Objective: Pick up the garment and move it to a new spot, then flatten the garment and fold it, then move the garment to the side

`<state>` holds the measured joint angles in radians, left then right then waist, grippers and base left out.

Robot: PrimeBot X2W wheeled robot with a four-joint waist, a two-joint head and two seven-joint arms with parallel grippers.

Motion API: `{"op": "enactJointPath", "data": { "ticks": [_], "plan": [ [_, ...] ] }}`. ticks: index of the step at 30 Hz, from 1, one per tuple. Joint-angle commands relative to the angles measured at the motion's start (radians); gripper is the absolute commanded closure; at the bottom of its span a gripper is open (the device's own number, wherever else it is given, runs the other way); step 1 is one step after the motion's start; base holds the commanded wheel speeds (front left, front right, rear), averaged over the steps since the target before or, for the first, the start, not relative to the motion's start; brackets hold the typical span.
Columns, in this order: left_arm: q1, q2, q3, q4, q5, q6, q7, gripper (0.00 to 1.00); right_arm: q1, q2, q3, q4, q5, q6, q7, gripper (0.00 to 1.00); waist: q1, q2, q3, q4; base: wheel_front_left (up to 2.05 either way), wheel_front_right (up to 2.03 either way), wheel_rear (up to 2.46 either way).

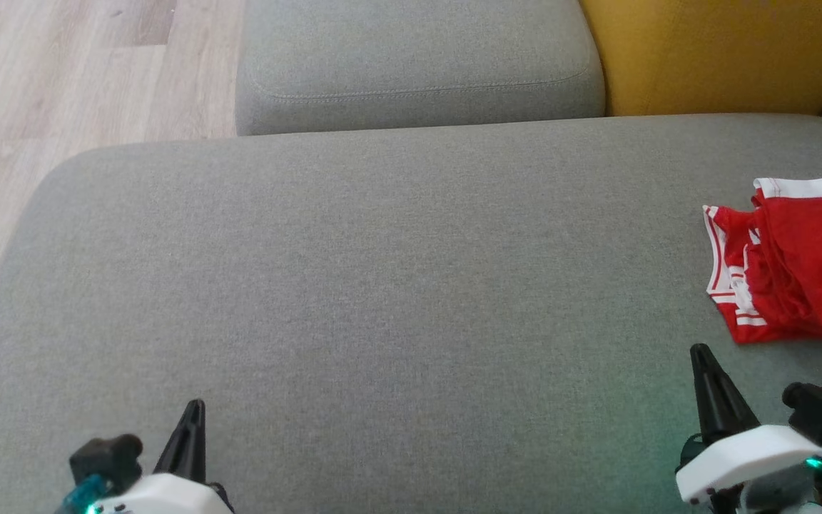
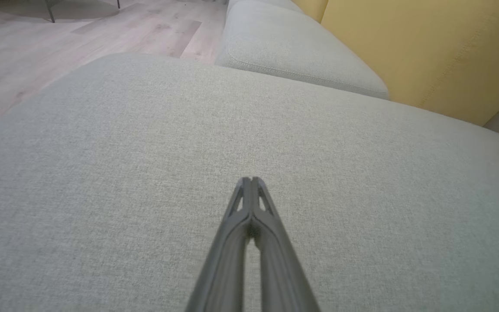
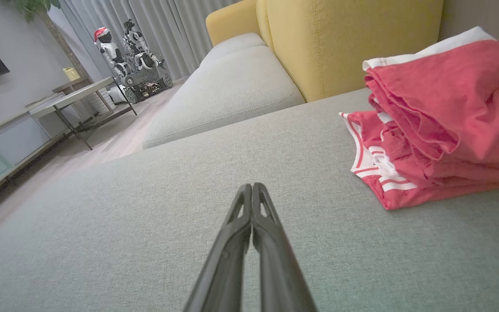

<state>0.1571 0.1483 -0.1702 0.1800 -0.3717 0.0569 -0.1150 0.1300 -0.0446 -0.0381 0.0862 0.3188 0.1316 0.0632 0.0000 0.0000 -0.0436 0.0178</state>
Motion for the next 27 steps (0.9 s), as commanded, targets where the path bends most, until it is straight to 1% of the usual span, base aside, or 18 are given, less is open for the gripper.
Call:
{"op": "enactJointPath", "data": {
  "ticks": [1, 23, 27],
  "plan": [
    [-0.059, 0.003, 0.028, -0.026, -0.030, -0.009, 0.002, 1.00, -0.058, -0.002, -0.004, -0.025, 0.035, 0.000, 0.005, 1.00, 0.0000, 0.0000, 0.001, 0.000, 0.00, 0.00, 0.00],
    [-0.100, -0.017, 0.078, -0.008, -0.267, -0.044, 0.047, 1.00, -0.093, -0.003, -0.018, 0.011, 0.282, 0.000, 0.013, 1.00, 0.0000, 0.0000, 0.010, -0.004, 0.00, 0.00, 0.00],
    [-0.109, -0.022, 0.090, -0.004, -0.323, -0.052, 0.058, 1.00, -0.102, -0.004, -0.021, 0.019, 0.341, 0.000, 0.015, 1.00, 0.0000, 0.0000, 0.012, -0.004, 0.00, 0.00, 0.00]
  ]
}}
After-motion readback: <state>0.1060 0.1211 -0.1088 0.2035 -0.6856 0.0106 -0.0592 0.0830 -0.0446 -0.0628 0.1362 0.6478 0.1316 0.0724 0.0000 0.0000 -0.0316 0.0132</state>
